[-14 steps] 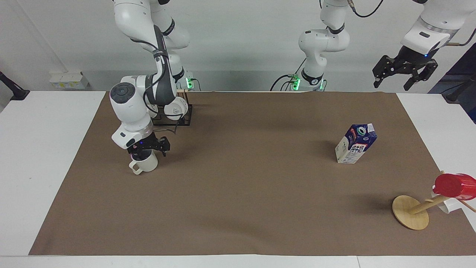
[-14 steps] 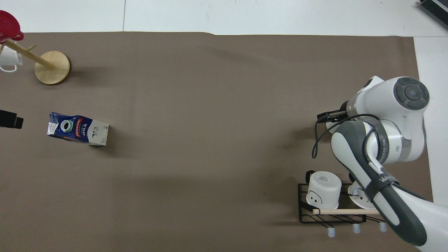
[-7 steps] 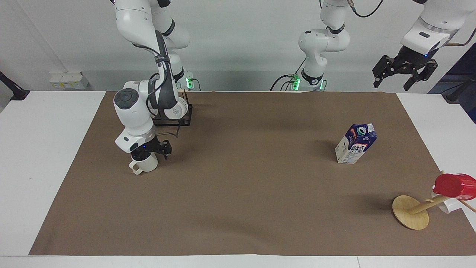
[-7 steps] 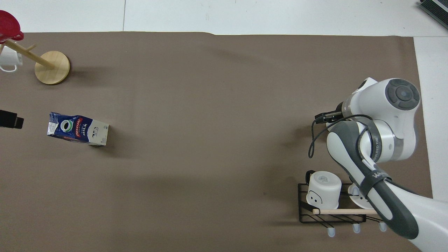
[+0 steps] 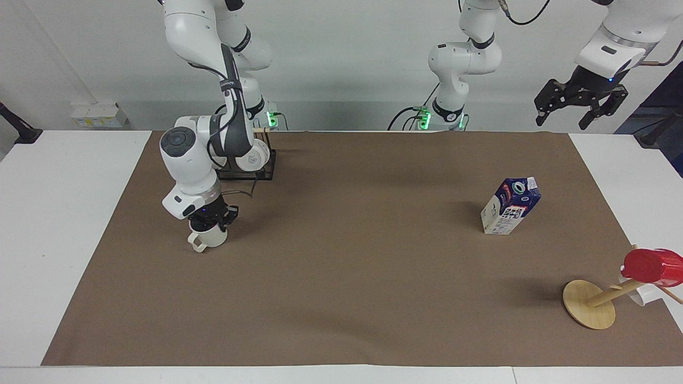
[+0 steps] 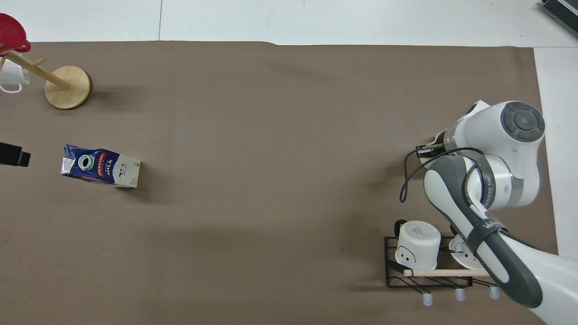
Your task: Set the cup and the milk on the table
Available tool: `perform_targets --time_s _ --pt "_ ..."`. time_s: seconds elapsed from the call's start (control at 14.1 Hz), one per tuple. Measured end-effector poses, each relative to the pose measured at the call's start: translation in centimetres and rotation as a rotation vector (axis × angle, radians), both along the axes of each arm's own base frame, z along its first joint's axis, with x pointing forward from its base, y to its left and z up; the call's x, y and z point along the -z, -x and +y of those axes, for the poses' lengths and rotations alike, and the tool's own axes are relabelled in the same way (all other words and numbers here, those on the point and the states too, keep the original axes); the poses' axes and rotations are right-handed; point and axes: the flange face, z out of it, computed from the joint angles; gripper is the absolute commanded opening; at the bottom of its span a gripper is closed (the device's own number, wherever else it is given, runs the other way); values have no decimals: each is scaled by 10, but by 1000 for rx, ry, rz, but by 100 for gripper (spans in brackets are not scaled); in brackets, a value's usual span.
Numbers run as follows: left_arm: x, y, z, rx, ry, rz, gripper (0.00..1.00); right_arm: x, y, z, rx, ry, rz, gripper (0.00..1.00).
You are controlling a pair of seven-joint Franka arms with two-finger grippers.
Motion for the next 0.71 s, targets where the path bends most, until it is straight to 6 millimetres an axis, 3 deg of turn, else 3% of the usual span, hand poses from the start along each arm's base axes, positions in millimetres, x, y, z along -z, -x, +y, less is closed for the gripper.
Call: perform_targets --time_s 0.21,0.71 --pt "0 0 -1 3 0 0 100 -3 -2 9 63 -4 -11 0" --pt "0 0 -2 4 0 -2 100 -41 -22 21 428 -45 -101 0"
